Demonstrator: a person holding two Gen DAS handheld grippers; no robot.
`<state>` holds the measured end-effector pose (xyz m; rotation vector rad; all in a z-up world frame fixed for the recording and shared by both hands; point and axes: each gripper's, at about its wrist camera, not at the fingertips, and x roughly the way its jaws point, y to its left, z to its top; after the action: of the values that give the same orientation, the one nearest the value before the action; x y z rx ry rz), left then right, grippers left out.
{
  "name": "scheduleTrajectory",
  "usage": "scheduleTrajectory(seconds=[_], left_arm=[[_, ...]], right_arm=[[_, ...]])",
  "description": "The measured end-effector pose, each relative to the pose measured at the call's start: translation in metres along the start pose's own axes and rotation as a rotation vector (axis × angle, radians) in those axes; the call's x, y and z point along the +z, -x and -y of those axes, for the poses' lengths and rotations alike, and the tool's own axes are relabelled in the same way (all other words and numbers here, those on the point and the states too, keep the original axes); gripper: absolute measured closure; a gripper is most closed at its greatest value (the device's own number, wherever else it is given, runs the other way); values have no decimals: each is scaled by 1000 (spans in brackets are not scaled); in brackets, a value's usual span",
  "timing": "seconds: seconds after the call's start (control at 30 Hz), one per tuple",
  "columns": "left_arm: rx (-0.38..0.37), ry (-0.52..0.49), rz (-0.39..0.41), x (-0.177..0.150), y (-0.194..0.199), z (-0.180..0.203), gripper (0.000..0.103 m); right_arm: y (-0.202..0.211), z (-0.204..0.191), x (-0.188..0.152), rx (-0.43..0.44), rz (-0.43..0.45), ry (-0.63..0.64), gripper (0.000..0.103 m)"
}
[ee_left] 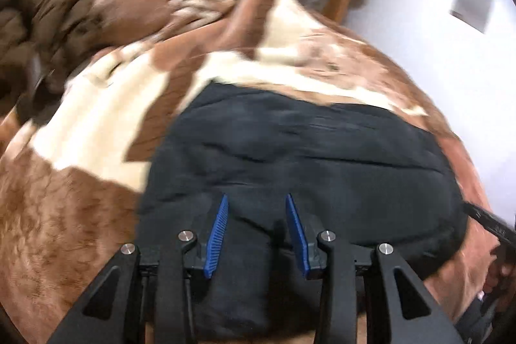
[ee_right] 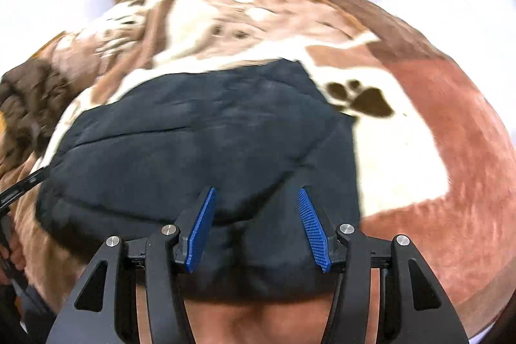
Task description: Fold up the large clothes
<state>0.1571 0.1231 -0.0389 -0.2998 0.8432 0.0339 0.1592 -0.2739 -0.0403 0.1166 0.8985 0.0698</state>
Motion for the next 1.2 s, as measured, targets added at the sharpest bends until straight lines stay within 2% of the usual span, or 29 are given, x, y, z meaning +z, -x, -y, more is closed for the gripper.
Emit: scheduleTrajectory(seconds=[0.07, 0.2, 0.43, 0.9, 1.2], left_arm=[[26, 41, -35, -1, -16, -19, 64], [-8, 101, -72, -11, -35, -34, 64], [6, 81, -70, -13, -42, -25, 63], [36, 52, -47, -17, -39, -19, 63], [60, 23, -64, -16, -37, -16, 62]], right_arm=[[-20, 11, -2, -49, -51, -1, 50], [-37, 12, -8, -41, -65, 14, 49], [-51, 11, -9, -42, -73, 14, 49], [-49, 14, -8, -23, -68, 13, 48], [-39, 19, -3, -11, -60, 10, 48]])
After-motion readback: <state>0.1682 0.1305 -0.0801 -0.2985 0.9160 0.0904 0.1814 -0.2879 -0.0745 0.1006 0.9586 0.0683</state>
